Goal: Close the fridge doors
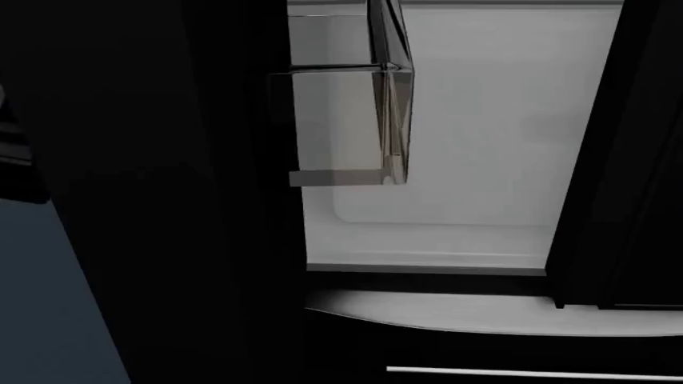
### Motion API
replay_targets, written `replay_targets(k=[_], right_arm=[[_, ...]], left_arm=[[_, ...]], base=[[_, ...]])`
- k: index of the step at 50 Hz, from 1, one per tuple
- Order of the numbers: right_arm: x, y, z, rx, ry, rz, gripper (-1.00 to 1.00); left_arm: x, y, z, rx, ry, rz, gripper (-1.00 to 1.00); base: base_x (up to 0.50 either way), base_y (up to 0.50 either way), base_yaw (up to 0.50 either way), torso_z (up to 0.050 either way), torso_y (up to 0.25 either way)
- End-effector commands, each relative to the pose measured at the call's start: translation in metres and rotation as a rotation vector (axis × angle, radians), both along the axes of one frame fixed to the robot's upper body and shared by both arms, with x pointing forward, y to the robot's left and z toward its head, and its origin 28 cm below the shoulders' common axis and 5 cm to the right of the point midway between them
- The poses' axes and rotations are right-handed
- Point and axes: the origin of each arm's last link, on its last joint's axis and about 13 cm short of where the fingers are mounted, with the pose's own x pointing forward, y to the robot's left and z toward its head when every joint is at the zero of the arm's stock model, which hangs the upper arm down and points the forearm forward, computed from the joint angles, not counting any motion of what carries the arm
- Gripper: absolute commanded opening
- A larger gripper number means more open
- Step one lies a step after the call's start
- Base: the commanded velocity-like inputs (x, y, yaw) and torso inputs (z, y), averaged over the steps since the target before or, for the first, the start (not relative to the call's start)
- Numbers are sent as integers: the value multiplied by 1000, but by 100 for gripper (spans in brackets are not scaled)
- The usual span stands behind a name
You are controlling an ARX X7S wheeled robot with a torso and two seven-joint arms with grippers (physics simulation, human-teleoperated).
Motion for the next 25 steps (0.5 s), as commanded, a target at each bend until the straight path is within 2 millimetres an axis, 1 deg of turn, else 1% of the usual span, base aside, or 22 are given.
replay_targets(k=[1,6,10,14,18,25], right_arm=[[-1,0,-2,2,-1,0,100],[-1,1,-2,4,0,1,100],[-1,1,-3,10,0,-2,100],[0,1,-3,8,-1,1,100],[-4,0,-4,11,-2,-5,100],[-7,-1,-3,12,-6,-10,100]], left_arm=[[-2,-11,2,19,-1,-51,100],[-3,-16,8,32,-14,-73,100],[-2,-20,6,39,-10,-83,100],[-4,-23,9,40,-15,-100,100],[-5,-28,10,54,-18,-119,100],[0,-36,15,66,-30,-133,100]], base=[[0,0,0,0,0],[0,0,0,0,0],[0,0,-1,0,0],[0,0,-1,0,0],[0,0,-1,0,0],[0,0,-1,0,0]])
